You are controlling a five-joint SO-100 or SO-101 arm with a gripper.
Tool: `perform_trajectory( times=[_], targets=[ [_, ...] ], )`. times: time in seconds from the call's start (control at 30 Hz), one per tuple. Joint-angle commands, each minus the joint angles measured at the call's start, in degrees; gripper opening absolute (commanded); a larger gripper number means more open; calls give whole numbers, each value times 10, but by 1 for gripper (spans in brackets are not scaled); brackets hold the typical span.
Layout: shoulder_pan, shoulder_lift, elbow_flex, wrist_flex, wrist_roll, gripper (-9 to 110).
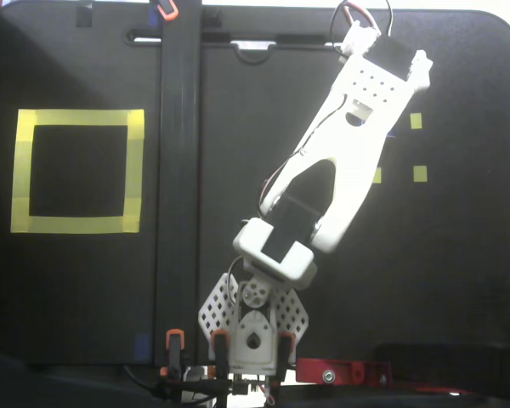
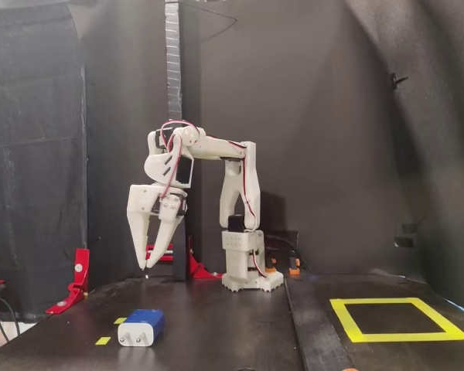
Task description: Grasp the block and place it in the designated area.
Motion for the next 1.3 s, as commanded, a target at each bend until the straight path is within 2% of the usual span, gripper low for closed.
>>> perform_trajectory(
  times=[0.0,0.17,0.3,0.7,1.27],
  targets=[
    [5,3,-26,-3,-1,6],
    [10,3,-26,2,-2,27],
    [13,3,-26,3,-2,37],
    [46,-11,-25,9,4,38],
    [66,-144,-26,-91,4,38]
  ],
)
